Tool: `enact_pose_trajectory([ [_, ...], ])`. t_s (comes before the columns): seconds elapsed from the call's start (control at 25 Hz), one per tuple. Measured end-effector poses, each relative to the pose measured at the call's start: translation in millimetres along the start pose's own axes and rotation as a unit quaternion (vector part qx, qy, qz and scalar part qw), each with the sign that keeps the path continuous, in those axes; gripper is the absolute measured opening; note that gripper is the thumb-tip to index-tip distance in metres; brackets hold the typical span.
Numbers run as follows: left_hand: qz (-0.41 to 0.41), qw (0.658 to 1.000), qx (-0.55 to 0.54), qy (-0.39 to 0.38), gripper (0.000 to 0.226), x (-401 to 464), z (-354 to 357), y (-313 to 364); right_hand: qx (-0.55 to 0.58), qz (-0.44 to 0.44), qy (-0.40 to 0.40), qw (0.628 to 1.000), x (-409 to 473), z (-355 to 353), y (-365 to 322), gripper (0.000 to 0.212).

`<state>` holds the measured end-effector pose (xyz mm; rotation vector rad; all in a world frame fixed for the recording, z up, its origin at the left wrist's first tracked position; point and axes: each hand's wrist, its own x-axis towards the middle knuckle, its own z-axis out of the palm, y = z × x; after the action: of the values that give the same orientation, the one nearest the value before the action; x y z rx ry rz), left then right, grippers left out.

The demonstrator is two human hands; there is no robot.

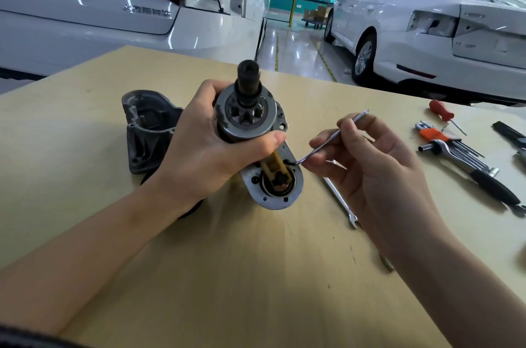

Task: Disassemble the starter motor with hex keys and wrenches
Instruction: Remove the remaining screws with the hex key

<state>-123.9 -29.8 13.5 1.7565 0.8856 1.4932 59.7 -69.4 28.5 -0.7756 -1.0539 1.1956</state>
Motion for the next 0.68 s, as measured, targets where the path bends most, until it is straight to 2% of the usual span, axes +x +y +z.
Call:
enact_pose_trajectory([
  [0.2,-0.006,1.0,0.004,0.003,0.063,-0.3,-0.4,-0.3,-0.049,-0.001,-0.031,0.998,19.9,9.2,-5.7,0.017],
  [0.4,-0.013,1.0,0.01,0.008,0.057,-0.7,0.8,-0.7,-0.045,0.001,-0.064,0.997,20.3,6.0,-7.7,0.015],
  [0.52,-0.007,1.0,0.004,0.005,0.067,-0.5,0.2,0.6,-0.065,-0.003,-0.086,0.994,19.7,3.9,-11.6,0.013],
  [0.68,-0.013,1.0,0.015,0.019,0.059,-0.8,0.9,0.1,-0.117,-0.007,-0.114,0.987,24.8,8.7,-18.1,0.013],
])
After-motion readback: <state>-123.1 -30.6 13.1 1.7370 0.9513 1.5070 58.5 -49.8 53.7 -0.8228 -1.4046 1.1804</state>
